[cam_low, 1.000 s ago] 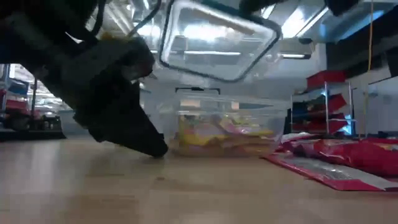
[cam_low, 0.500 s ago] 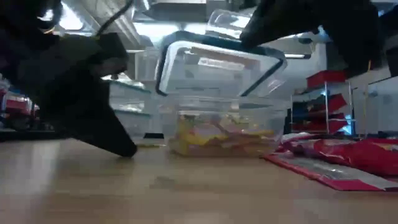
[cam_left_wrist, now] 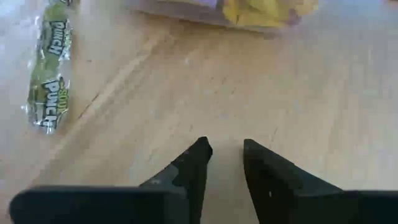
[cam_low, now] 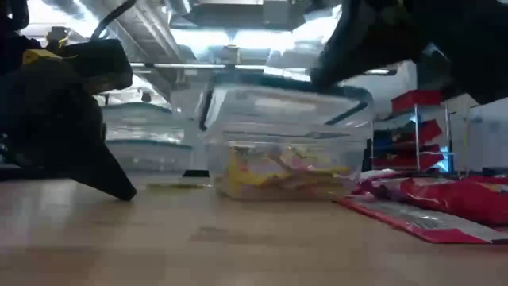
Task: Sort candy
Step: Close the square transparent bin
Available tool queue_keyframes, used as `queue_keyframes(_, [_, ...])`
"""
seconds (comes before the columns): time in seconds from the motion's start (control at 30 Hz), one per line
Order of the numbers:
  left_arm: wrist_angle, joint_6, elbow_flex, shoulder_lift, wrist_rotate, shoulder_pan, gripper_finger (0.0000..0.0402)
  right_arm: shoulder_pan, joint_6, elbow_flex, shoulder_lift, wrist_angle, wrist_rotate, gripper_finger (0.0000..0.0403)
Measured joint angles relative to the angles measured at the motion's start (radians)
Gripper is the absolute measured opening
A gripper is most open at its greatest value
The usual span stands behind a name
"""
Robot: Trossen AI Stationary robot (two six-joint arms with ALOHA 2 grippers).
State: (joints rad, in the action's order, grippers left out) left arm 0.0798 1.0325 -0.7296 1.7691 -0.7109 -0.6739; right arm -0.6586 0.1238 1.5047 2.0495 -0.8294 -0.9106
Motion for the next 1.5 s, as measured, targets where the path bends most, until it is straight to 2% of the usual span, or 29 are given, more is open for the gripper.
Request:
queue_keyframes(0.13, [-0.003, 0.000, 0.000, 0.000, -0.006, 0.000, 0.0088, 0.001, -0.005, 0.000, 0.000, -0.012, 0.029, 0.0008])
queue_keyframes(0.23, [-0.003, 0.000, 0.000, 0.000, -0.010, 0.000, 0.0088, 0.006, -0.028, 0.000, 0.000, -0.022, 0.091, 0.0009])
queue_keyframes(0.63, [-0.004, -0.011, 0.000, 0.000, -0.029, 0.001, 0.0088, 0.011, -0.030, 0.000, -0.001, -0.081, 0.083, 0.0011])
queue_keyframes(1.1, [-0.007, -0.010, -0.001, 0.000, -0.033, 0.002, 0.0088, 0.053, -0.101, 0.000, -0.003, -0.071, 0.197, 0.0012])
queue_keyframes(1.3, [-0.019, -0.010, -0.001, -0.002, -0.033, 0.002, 0.0088, 0.059, -0.056, 0.000, -0.003, -0.069, 0.215, 0.0013])
queue_keyframes(1.4, [-0.030, -0.009, -0.010, -0.028, -0.029, -0.001, 0.0088, 0.066, -0.053, 0.001, -0.007, -0.048, 0.263, 0.0026])
queue_keyframes(1.5, [-0.045, -0.052, -0.041, -0.088, -0.026, -0.010, 0.0088, 0.073, -0.050, 0.002, -0.008, 0.004, 0.356, 0.0064])
